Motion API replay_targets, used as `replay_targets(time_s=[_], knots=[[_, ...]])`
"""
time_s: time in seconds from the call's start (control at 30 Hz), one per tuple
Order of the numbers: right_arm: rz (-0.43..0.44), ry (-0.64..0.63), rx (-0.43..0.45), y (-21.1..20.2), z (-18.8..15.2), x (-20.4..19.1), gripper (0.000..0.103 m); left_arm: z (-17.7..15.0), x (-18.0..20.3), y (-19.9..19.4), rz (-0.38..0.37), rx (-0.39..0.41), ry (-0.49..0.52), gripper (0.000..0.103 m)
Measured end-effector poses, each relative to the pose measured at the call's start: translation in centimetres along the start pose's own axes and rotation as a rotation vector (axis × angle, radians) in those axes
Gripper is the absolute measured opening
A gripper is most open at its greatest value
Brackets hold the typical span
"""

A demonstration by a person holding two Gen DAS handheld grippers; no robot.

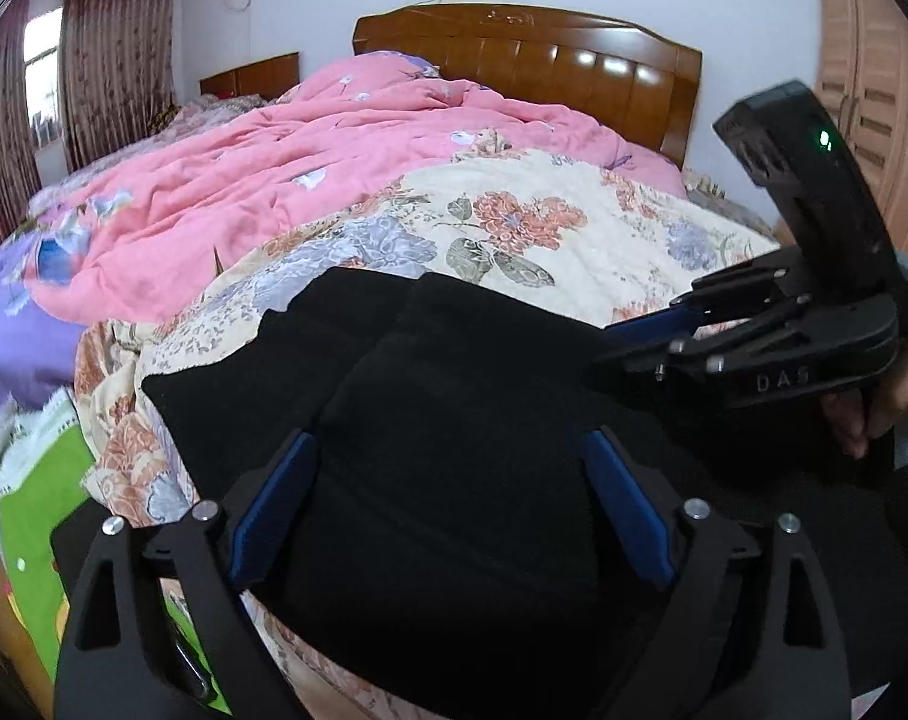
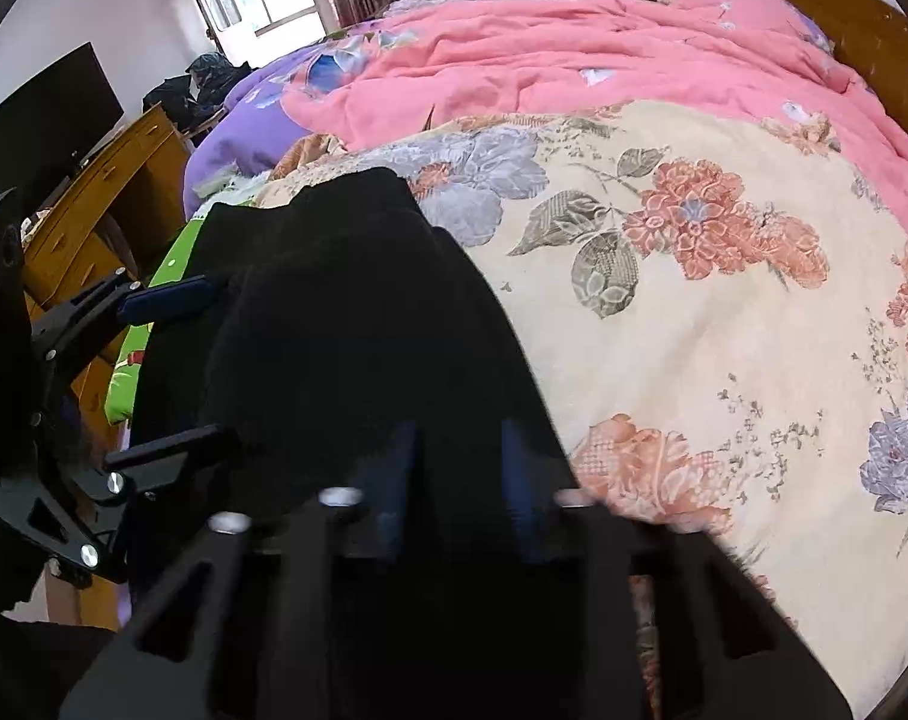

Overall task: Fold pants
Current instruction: 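Lay the leg down on the bed and open both grippers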

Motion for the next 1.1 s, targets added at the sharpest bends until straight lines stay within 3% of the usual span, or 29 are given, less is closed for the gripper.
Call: replay_targets(time_s=[0.2, 0.33, 0.4, 0.43, 0.47, 0.53, 0.63, 0.73, 0.83, 0.87, 0.97, 1.1], knots=[[-0.100, -0.024, 0.103, -4.0, 0.0, -1.0, 0.005, 0.3, 0.6, -0.7, 0.037, 0.016, 0.019, 0.092], [-0.115, 0.008, 0.032, -1.9, 0.1, 0.3, 0.006, 0.7, 0.3, 1.0, 0.042, -0.038, 0.007, 0.093], [-0.115, 0.056, 0.014, -0.6, -0.4, 1.2, 0.024, 0.6, 0.9, 1.8, 0.092, -0.060, 0.041, 0.095], [-0.126, 0.107, 0.032, -0.8, -0.6, 1.9, 0.057, 0.5, 1.2, 1.9, 0.113, -0.060, 0.054, 0.095], [-0.123, 0.136, 0.031, -1.2, -0.8, 2.1, 0.077, 0.5, 1.4, 1.9, 0.135, -0.060, 0.065, 0.095], [-0.098, 0.143, 0.070, -2.4, -1.3, 1.8, 0.076, 0.3, 1.3, 1.7, 0.122, -0.063, 0.055, 0.095], [-0.136, 0.132, 0.119, -4.8, -2.5, 0.6, 0.076, 0.1, 0.8, 1.7, 0.097, -0.071, 0.036, 0.095], [-0.145, 0.105, 0.085, -4.8, -4.3, -1.2, 0.076, 0.0, 1.0, 1.8, 0.115, -0.072, 0.033, 0.095], [-0.232, 0.076, -0.019, -2.2, -6.2, -1.7, 0.078, -0.2, 1.1, 2.0, 0.126, -0.070, 0.022, 0.095], [-0.267, 0.065, -0.013, -1.6, -6.6, -1.5, 0.079, -0.2, 1.1, 2.1, 0.125, -0.071, 0.020, 0.095], [-0.266, 0.086, 0.012, -1.8, -7.0, -1.4, 0.078, -0.4, 1.2, 2.2, 0.134, -0.071, 0.018, 0.096], [-0.283, 0.153, 0.050, -4.8, -8.1, -2.4, 0.078, -0.6, 1.2, 2.3, 0.136, -0.063, 0.017, 0.096]])
Point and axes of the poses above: each gripper's, at about its wrist camera, not at the fingertips, and y roughly the way its jaws point, x to its right, z to its top, the point moved 4 cm from there along y, roughly the way its jaws point, and after that the axes turned 15 degrees about -x, right-handed, at the moved point
